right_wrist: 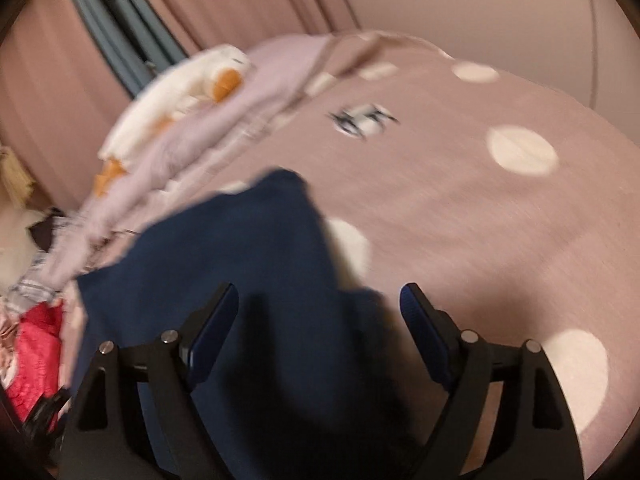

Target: Fold large clothes

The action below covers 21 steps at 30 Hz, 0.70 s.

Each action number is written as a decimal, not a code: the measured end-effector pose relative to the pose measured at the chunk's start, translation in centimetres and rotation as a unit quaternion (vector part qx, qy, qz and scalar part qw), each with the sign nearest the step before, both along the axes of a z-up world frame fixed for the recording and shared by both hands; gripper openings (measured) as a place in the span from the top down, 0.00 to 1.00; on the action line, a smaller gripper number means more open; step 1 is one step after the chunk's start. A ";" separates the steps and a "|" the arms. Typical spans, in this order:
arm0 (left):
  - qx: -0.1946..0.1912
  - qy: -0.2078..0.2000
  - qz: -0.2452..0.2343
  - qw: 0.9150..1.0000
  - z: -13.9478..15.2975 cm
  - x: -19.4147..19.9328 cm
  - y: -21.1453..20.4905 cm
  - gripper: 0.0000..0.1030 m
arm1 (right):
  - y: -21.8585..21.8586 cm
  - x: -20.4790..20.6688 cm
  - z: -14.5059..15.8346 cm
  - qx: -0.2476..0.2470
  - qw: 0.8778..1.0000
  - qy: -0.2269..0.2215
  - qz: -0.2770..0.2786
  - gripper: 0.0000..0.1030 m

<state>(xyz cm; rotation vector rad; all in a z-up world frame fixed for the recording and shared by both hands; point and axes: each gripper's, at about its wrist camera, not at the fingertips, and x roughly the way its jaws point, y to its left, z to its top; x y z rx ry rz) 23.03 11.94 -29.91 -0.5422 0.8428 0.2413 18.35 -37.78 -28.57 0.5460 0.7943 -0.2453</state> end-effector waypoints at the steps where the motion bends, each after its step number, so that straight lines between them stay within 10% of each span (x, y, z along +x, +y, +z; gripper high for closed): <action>1: -0.030 0.001 -0.003 1.000 -0.6 -0.6 0.6 0.27 | -0.3 -0.1 -0.1 0.008 1.000 -0.003 0.004 0.18; 7: -0.031 -0.009 -0.012 0.999 -1.5 -2.5 0.5 0.16 | -0.5 -1.0 -0.9 -0.037 0.999 0.009 0.006 0.14; 11: -0.120 -0.003 -0.052 0.991 -2.7 -2.6 -0.4 0.16 | -0.9 -0.9 -1.3 -0.007 1.000 0.007 -0.005 0.14; 15: -0.127 -0.018 -0.046 0.991 -2.6 -2.6 -1.1 0.16 | -0.2 -0.8 -1.0 -0.016 1.000 0.008 -0.006 0.14; 19: -0.229 0.001 -0.120 0.966 -3.7 -1.3 -2.1 0.15 | 0.2 -0.7 -0.9 -0.016 1.000 0.006 -0.003 0.14; 21: -0.175 0.006 -0.119 0.977 -3.2 -1.7 -3.6 0.15 | 0.3 -0.5 -1.0 -0.020 1.000 0.008 -0.004 0.14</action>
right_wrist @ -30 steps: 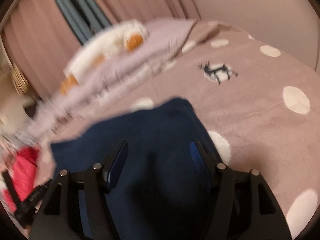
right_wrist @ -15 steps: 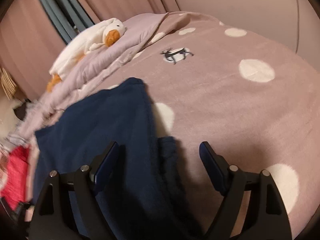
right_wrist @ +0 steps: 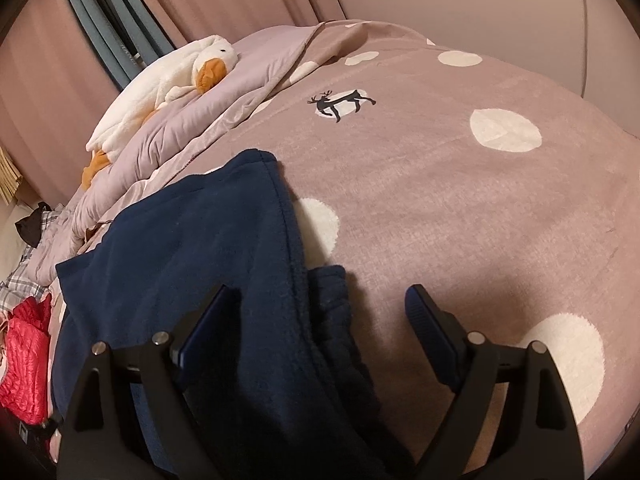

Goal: Fold large clothes
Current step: 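Lift the jacket with the left tool and fold it over toward the right tool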

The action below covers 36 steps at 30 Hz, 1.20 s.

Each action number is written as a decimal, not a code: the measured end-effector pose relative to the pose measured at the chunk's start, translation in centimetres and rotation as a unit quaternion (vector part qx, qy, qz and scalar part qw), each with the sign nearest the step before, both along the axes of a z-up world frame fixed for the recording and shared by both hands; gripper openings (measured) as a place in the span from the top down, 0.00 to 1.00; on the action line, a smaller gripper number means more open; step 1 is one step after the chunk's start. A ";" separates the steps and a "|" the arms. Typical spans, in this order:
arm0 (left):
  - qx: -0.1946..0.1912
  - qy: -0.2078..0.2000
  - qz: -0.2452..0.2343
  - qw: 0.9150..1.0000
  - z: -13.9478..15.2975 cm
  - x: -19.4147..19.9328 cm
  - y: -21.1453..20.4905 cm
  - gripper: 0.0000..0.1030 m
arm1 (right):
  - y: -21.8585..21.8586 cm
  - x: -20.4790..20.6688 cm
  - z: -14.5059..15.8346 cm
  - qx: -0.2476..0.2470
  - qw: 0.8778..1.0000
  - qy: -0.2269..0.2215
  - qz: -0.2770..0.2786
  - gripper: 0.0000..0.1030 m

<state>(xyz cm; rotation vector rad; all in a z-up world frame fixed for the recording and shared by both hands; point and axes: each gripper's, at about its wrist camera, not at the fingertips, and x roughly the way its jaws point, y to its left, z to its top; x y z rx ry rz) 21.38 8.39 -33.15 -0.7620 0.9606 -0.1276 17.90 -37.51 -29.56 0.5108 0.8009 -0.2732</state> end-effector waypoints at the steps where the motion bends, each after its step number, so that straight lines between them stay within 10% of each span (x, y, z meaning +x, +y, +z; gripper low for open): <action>1: 0.046 -0.001 0.015 0.999 0.5 -0.5 -0.8 0.14 | -0.1 0.0 -0.1 0.003 1.000 0.001 -0.001 0.13; 4: 0.109 0.001 0.070 0.992 1.4 -1.5 -1.4 0.14 | -0.5 0.1 -0.2 0.018 1.000 0.001 -0.004 0.13; 9: 0.000 0.002 0.079 0.997 -0.1 -0.2 0.1 0.13 | -0.5 0.0 -0.3 0.025 1.000 0.001 -0.003 0.12; 17: -0.108 -0.021 -0.082 0.991 -0.9 4.8 -4.4 0.01 | -0.5 -0.1 -0.4 0.035 0.999 0.006 -0.009 0.10; 22: -0.184 0.007 -0.048 0.982 -2.0 8.1 -3.5 0.01 | -0.5 0.0 -0.5 0.028 1.000 0.004 -0.001 0.09; 31: -0.141 -0.019 -0.032 0.989 -2.3 10.2 -4.3 0.29 | -0.8 1.0 -1.3 0.056 0.998 -0.012 0.013 0.10; 34: -0.058 -0.030 -0.025 0.998 -0.8 9.6 -5.5 0.35 | -0.4 1.5 -1.6 0.116 0.992 -0.032 0.037 0.46; 36: -0.017 -0.038 -0.017 0.999 0.2 9.1 -6.0 0.37 | 0.4 1.6 -1.7 0.120 0.991 -0.031 0.040 0.51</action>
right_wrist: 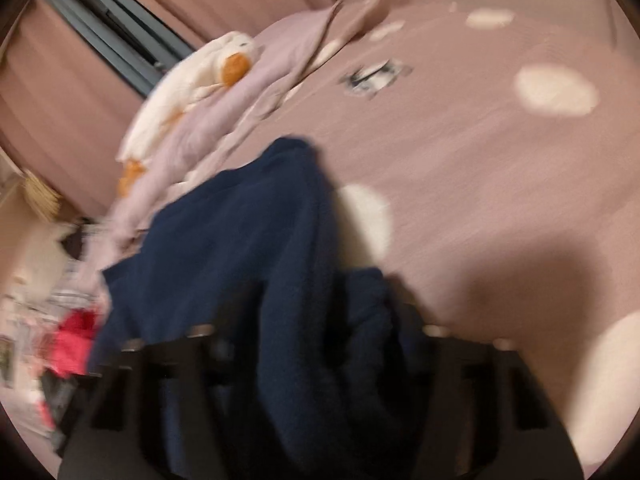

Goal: Fold large clothes
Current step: 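Lift the jacket with the left tool and fold it over toward the right tool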

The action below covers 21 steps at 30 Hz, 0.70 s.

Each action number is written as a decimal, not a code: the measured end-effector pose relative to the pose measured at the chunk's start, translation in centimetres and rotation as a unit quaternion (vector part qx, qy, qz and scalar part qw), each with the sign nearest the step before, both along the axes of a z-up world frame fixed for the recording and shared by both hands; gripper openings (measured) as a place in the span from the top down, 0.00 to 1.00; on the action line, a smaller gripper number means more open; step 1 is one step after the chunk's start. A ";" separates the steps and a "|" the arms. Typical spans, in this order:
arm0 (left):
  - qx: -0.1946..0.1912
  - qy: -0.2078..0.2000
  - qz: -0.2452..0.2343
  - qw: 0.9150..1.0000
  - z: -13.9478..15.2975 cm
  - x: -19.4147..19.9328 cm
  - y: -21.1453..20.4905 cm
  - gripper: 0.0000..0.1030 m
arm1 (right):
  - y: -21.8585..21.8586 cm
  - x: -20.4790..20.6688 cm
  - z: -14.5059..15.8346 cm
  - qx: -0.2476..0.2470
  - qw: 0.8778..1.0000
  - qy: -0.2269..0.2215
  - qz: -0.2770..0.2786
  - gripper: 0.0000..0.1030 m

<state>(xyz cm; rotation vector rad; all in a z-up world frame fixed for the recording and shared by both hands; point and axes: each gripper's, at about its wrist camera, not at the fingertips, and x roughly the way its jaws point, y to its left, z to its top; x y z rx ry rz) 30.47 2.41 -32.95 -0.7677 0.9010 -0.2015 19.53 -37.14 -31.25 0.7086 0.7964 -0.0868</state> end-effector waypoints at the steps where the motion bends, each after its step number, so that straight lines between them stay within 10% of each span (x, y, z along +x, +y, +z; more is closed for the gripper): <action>1: -0.002 -0.002 -0.001 1.000 0.3 -0.1 0.1 0.39 | 0.6 0.1 0.3 -0.017 1.000 0.002 0.003 0.53; 13: 0.037 -0.068 0.055 0.995 4.4 -5.4 4.7 0.47 | 8.8 1.8 1.9 -0.024 0.992 -0.035 0.117 0.58; 17: 0.040 -0.068 0.072 0.994 4.1 -7.5 5.3 0.47 | 9.3 2.4 2.0 -0.057 0.994 -0.011 0.097 0.45; 21: 0.148 -0.079 0.090 0.982 4.3 -7.5 3.8 0.47 | 8.0 2.1 2.6 -0.073 0.996 -0.012 0.058 0.44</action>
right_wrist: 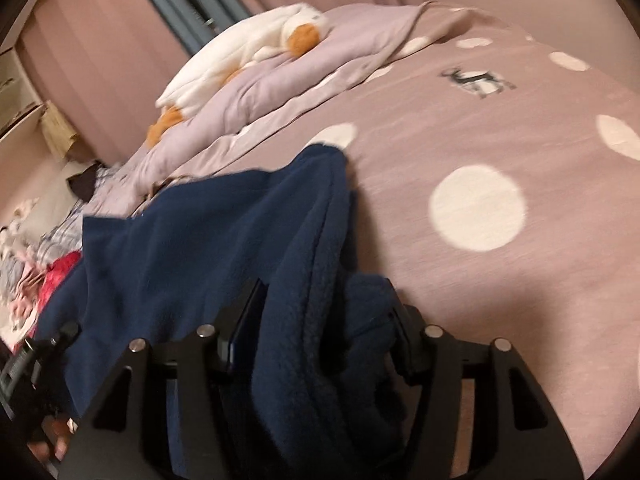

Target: Fold large clothes

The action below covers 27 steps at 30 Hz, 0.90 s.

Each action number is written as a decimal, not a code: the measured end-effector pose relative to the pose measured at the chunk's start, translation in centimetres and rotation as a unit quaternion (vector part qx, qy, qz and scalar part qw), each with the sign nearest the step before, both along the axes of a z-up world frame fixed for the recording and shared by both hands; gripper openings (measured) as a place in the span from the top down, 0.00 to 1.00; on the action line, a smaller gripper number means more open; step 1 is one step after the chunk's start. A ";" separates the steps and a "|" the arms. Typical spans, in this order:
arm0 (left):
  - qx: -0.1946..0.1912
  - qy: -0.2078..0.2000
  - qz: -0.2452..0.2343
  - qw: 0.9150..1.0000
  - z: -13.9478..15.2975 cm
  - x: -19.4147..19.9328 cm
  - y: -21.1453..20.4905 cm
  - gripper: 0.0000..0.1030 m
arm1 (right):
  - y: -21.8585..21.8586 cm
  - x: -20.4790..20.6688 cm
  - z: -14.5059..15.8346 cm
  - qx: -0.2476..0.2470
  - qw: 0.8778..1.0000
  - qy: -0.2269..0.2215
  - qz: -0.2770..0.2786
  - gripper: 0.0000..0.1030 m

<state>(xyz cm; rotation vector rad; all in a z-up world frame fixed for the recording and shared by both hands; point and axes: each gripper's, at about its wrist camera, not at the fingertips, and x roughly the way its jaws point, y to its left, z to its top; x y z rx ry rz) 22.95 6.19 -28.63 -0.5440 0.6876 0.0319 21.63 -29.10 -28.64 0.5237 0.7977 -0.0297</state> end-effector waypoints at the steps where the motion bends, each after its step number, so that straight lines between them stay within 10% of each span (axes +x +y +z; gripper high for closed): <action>1: 0.028 -0.004 0.001 1.000 0.3 -0.3 0.0 0.47 | -0.5 -0.2 0.2 -0.001 1.000 -0.004 -0.012 0.44; 10: 0.068 -0.046 0.022 0.996 2.5 0.3 -0.4 0.47 | -5.8 -4.6 3.6 -0.135 0.976 -0.049 -0.162 0.50; 20: 0.081 -0.098 -0.081 0.989 4.6 -1.0 -5.9 0.48 | -9.4 -7.0 4.1 -0.111 0.968 -0.062 -0.217 0.52; 24: 0.142 -0.117 -0.133 0.974 4.6 -1.8 -9.9 0.47 | -9.5 -7.3 4.3 -0.114 0.965 -0.060 -0.228 0.51; 27: 0.138 -0.071 -0.173 0.973 2.9 -1.0 -11.7 0.43 | -9.6 -7.0 3.9 -0.104 0.967 -0.052 -0.229 0.51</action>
